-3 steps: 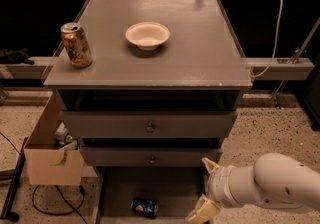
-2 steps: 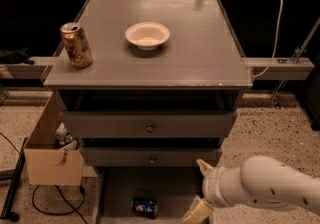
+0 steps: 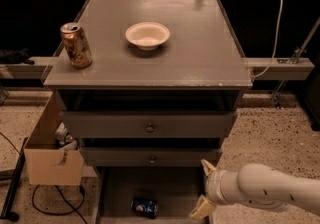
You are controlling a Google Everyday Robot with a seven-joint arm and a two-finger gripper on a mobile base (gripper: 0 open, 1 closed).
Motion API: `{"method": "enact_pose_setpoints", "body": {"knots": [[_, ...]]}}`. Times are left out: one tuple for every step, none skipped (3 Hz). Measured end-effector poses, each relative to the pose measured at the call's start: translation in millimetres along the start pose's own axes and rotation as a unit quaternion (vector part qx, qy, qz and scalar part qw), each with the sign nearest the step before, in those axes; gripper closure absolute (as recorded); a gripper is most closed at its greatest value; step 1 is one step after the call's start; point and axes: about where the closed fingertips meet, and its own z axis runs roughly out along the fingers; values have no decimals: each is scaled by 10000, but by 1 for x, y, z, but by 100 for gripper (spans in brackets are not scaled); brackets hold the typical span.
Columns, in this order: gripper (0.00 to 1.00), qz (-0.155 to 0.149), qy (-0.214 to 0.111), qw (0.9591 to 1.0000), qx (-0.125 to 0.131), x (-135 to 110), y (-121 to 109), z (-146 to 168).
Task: Pick pepsi can from bottom drawer and place on counter
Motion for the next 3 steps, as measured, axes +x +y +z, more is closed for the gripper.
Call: {"method": "enact_pose_setpoints", "body": {"knots": [[0,-1,0,10000,0,0,0,0],[0,-108,-25,9999,20,2,4,14],[0,-209,-152,9996,64,13,2,36]]}}
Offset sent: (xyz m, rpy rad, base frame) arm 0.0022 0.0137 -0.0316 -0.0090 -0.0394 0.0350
